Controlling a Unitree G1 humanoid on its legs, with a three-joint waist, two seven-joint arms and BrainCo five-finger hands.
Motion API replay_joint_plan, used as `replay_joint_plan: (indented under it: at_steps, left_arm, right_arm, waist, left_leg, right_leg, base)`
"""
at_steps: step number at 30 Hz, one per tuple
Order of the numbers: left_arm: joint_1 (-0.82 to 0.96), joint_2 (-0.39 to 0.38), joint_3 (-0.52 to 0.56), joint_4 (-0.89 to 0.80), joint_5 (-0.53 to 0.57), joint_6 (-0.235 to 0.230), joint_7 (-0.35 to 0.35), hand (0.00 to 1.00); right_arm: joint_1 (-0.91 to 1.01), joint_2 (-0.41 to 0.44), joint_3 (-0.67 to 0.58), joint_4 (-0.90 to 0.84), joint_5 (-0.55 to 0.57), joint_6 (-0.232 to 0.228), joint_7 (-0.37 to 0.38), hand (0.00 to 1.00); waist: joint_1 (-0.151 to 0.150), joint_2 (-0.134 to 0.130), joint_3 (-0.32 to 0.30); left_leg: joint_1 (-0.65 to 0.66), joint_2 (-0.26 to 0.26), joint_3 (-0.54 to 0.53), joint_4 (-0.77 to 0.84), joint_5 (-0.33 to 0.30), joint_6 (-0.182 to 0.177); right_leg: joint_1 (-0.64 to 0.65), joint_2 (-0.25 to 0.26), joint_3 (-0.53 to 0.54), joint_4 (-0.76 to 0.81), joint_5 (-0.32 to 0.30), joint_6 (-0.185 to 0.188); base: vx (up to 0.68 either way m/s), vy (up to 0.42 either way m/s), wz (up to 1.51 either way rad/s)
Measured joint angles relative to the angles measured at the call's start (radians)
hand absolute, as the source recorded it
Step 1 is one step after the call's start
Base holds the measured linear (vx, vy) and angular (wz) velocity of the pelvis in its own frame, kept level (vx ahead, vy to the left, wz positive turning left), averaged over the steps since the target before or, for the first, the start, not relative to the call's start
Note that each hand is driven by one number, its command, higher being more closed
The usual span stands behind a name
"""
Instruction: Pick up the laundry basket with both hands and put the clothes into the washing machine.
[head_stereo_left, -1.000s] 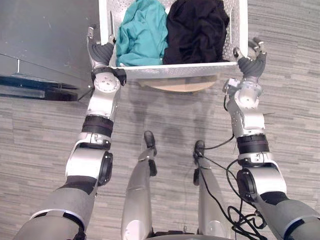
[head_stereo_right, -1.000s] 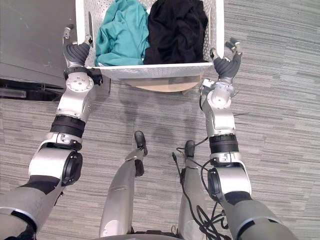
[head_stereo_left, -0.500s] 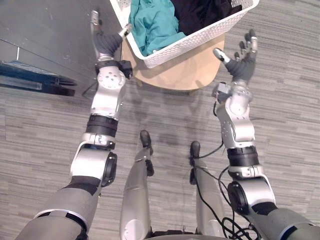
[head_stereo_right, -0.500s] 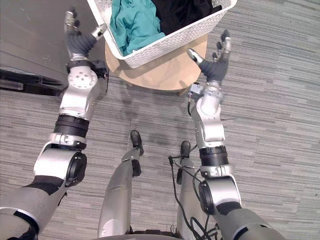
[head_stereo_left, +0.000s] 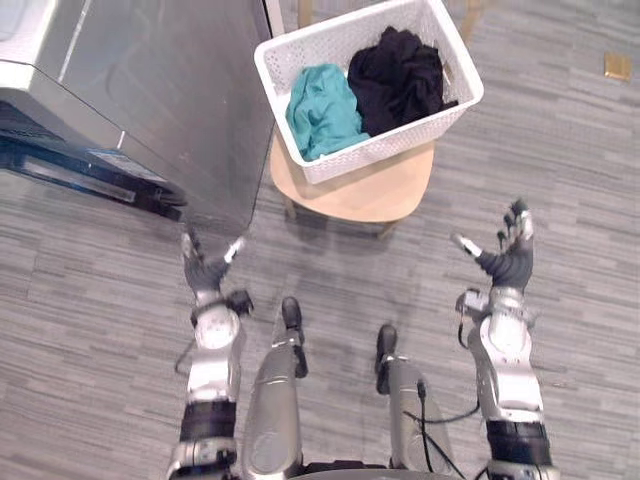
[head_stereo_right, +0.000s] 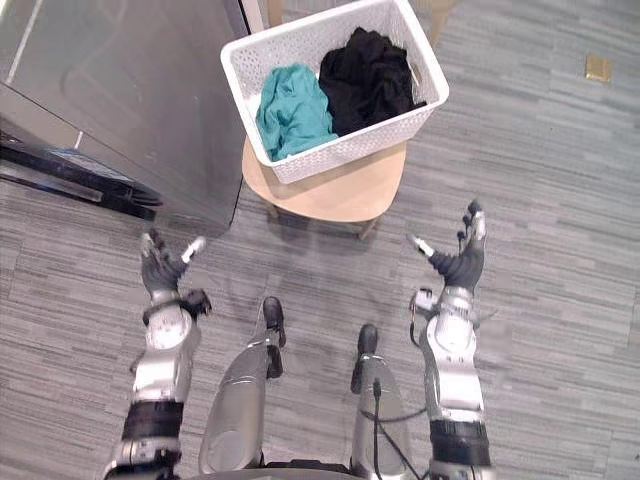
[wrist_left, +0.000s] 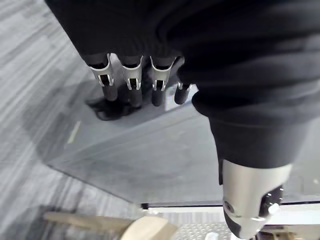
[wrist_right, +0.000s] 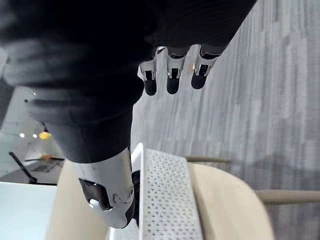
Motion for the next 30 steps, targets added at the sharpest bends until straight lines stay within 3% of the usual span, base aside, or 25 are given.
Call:
replay_joint_plan:
  at_steps: [3,6,12,15,16,17,18,20,23,24,25,26,28,30]
  left_arm:
    - [0.068,0.002,0.001,0.170,0.004,0.001,-0.058,0.00]
    - [0.087,0.013,0.011,0.349,0.018,0.005,-0.092,0.00]
    - [0.108,0.027,0.044,0.519,0.048,0.010,-0.100,0.00]
    - [0.111,0.028,0.051,0.541,0.049,0.010,-0.113,0.00]
    - [0.105,0.027,0.051,0.541,0.049,0.009,-0.113,0.00]
    - [0.100,0.027,0.054,0.541,0.049,0.009,-0.113,0.00]
    - [0.092,0.031,0.054,0.559,0.049,0.004,-0.112,0.00]
    - [0.077,0.036,0.057,0.586,0.049,0.003,-0.112,0.00]
    - [0.063,0.050,0.089,0.618,0.060,0.003,-0.106,0.00]
    - [0.053,0.059,0.088,0.630,0.073,0.002,-0.101,0.00]
    - [0.041,0.066,0.085,0.634,0.077,-0.001,-0.097,0.00]
    - [0.028,0.085,0.069,0.638,0.083,-0.004,-0.089,0.00]
    - [0.020,0.097,0.054,0.643,0.089,-0.003,-0.090,0.00]
    - [0.033,0.103,0.027,0.646,0.101,-0.003,-0.092,0.00]
  right_arm:
    - [0.059,0.012,-0.002,0.158,-0.005,0.016,0.045,0.00]
    - [0.056,0.012,-0.012,0.324,-0.005,0.018,0.062,0.00]
    - [0.042,0.012,-0.039,0.540,-0.005,0.017,0.081,0.00]
    - [0.033,0.012,-0.041,0.614,-0.002,0.017,0.082,0.00]
    - [0.035,0.011,-0.042,0.635,0.001,0.017,0.083,0.00]
    - [0.029,0.010,-0.044,0.659,0.006,0.017,0.083,0.00]
    - [0.021,0.010,-0.059,0.683,0.011,0.017,0.083,0.00]
    - [0.002,0.008,-0.071,0.705,0.014,0.017,0.081,0.00]
    - [-0.033,-0.012,-0.079,0.707,0.016,0.017,0.077,0.00]
    - [-0.044,-0.025,-0.078,0.723,0.017,0.015,0.077,0.00]
    - [-0.057,-0.036,-0.076,0.742,0.017,0.017,0.077,0.00]
    - [-0.076,-0.033,-0.074,0.770,0.017,0.018,0.081,0.00]
    - [-0.077,-0.019,-0.074,0.781,0.017,0.017,0.086,0.00]
    - [-0.081,-0.019,-0.075,0.789,0.016,0.019,0.099,0.00]
  waist:
    - [0.000,-0.001,-0.087]
    - [0.001,0.008,-0.126]
    - [0.003,0.025,-0.162]
    - [0.005,0.033,-0.165]
    - [0.002,0.035,-0.167]
    - [0.003,0.035,-0.167]
    - [0.003,0.033,-0.167]
    - [0.005,0.017,-0.159]
    - [0.019,0.008,-0.158]
    - [0.017,0.015,-0.161]
    - [0.021,0.004,-0.161]
    - [0.021,-0.006,-0.164]
    - [0.026,-0.012,-0.165]
    - [0.024,-0.014,-0.166]
  left_leg:
    - [0.064,-0.027,-0.022,-0.039,0.000,0.000]
    - [0.119,-0.038,-0.044,-0.056,0.002,-0.004]
    - [0.178,-0.049,-0.088,-0.075,0.004,-0.012]
    - [0.144,-0.062,-0.126,-0.029,-0.001,-0.016]
    - [0.105,-0.065,-0.114,-0.001,-0.017,-0.001]
    - [0.081,-0.050,-0.088,0.016,-0.035,0.005]
    - [0.059,0.000,0.010,0.037,-0.036,0.008]
    - [0.052,0.029,0.112,0.047,-0.033,0.012]
    - [0.032,0.102,0.138,0.090,-0.033,0.014]
    - [0.023,0.095,0.146,0.121,-0.048,-0.016]
    - [0.013,0.072,0.147,0.138,-0.072,0.003]
    - [-0.026,0.047,0.136,0.210,-0.137,0.010]
    - [-0.055,0.014,0.119,0.324,-0.227,0.026]
    - [-0.025,-0.035,0.122,0.350,-0.281,0.051]
  right_leg:
    - [0.068,-0.020,-0.031,-0.006,-0.029,0.004]
    - [0.145,-0.026,-0.061,-0.035,-0.038,0.009]
    - [0.244,-0.026,-0.112,-0.080,-0.042,0.011]
    - [0.259,-0.032,-0.166,-0.068,-0.055,0.014]
    - [0.260,-0.040,-0.206,-0.054,-0.067,0.014]
    - [0.264,-0.044,-0.229,-0.048,-0.072,0.014]
    - [0.280,-0.053,-0.283,-0.056,-0.070,0.016]
    - [0.290,-0.080,-0.317,-0.057,-0.067,0.021]
    - [0.297,-0.137,-0.334,-0.055,-0.055,0.051]
    - [0.317,-0.167,-0.339,-0.072,-0.051,0.092]
    - [0.321,-0.181,-0.340,-0.081,-0.048,0.104]
    - [0.336,-0.205,-0.346,-0.104,-0.034,0.108]
    - [0.369,-0.247,-0.342,-0.089,-0.007,0.154]
    - [0.333,-0.318,-0.290,0.062,0.033,0.096]
  base:
    - [0.13,-0.061,0.35]
    - [0.10,-0.025,0.28]
    - [0.02,-0.025,0.24]
    - [-0.02,-0.007,0.53]
    - [-0.05,0.010,0.82]
    - [-0.03,0.039,1.20]
    - [0.00,0.048,0.95]
    - [0.05,0.105,0.70]
    - [0.08,0.134,0.35]
    - [0.13,0.190,0.37]
    - [0.21,0.350,0.50]
    - [0.21,0.349,0.44]
    - [0.25,0.397,0.43]
    - [0.33,0.465,0.28]
